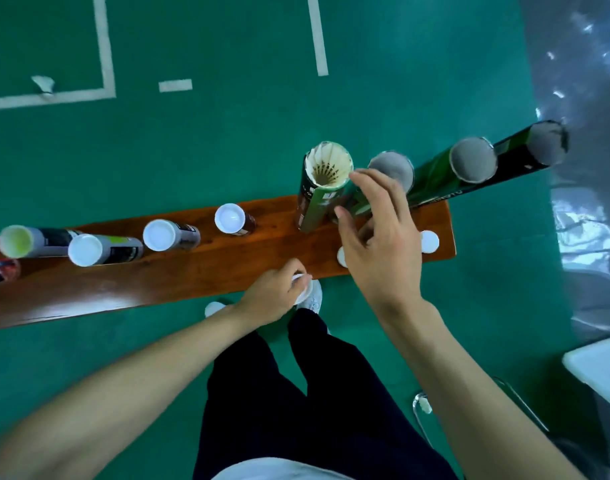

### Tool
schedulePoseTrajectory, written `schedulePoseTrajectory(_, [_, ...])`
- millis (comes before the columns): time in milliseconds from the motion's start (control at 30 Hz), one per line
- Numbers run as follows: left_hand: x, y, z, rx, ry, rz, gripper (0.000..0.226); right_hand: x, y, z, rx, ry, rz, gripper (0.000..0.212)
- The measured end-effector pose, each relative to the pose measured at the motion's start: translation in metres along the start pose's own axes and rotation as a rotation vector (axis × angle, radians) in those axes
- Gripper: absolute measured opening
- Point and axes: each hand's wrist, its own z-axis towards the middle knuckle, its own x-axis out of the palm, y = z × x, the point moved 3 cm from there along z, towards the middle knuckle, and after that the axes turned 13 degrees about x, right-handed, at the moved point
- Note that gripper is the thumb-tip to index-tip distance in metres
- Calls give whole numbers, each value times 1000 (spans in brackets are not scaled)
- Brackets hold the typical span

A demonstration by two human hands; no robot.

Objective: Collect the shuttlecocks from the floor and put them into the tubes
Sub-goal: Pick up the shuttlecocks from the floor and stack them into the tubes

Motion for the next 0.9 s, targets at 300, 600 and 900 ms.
schedulePoseTrajectory(300, [-168,-112,1,180,-693,-300,15,0,1,8,172,-62,50,67])
schedulePoseTrajectory(600, [-160,-115,84,24,-568,-340,21,17,1,27,259,114,32,92])
schedulePoseTrajectory(900, [-154,-111,93,-13,-558,-287,25,32,3,29,303,200,29,90])
